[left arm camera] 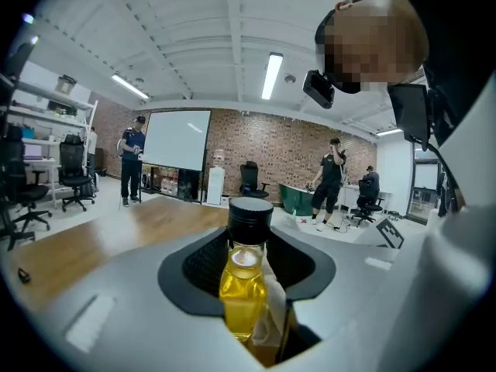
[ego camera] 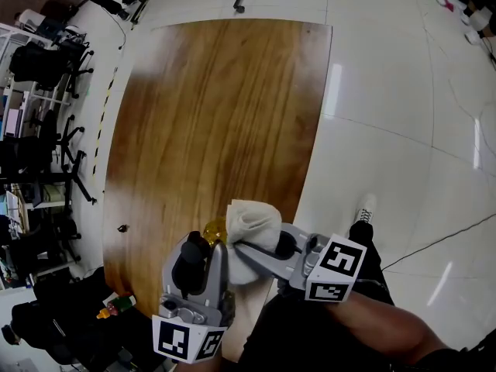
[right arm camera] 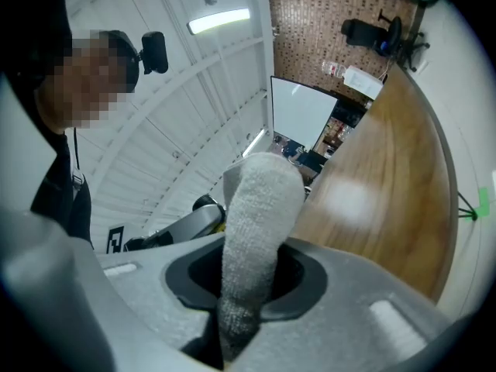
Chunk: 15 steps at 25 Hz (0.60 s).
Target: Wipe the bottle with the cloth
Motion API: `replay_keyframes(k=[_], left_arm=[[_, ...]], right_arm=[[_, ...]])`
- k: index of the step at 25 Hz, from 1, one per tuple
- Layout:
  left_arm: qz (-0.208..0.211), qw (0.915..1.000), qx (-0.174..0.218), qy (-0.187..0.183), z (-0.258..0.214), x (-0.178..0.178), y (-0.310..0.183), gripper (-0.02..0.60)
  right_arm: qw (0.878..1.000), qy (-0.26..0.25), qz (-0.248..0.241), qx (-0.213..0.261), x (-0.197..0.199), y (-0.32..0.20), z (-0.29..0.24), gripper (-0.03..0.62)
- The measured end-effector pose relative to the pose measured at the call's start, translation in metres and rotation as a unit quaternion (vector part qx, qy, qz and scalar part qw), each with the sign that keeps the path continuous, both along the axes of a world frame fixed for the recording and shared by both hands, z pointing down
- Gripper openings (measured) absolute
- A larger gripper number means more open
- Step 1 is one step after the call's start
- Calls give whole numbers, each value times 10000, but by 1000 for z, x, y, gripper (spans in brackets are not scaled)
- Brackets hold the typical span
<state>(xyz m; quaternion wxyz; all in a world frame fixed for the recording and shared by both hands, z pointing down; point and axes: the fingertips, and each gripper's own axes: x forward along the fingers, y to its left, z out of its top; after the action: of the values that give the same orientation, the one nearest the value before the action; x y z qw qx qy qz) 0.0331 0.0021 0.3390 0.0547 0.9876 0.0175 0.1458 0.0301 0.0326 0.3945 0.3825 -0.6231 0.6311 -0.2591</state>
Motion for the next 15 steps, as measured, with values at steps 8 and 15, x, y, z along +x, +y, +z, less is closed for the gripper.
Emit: replay_keyframes(k=[8, 15], left_arm=[[30, 10000, -24, 67, 4, 2, 1, 169], [-26, 9999, -65, 116, 4, -3, -4, 170]], right_arm=[[9972, -3, -146, -728, 4, -2, 28, 71], [9852, 377, -231, -1657, 0, -10, 42, 71]])
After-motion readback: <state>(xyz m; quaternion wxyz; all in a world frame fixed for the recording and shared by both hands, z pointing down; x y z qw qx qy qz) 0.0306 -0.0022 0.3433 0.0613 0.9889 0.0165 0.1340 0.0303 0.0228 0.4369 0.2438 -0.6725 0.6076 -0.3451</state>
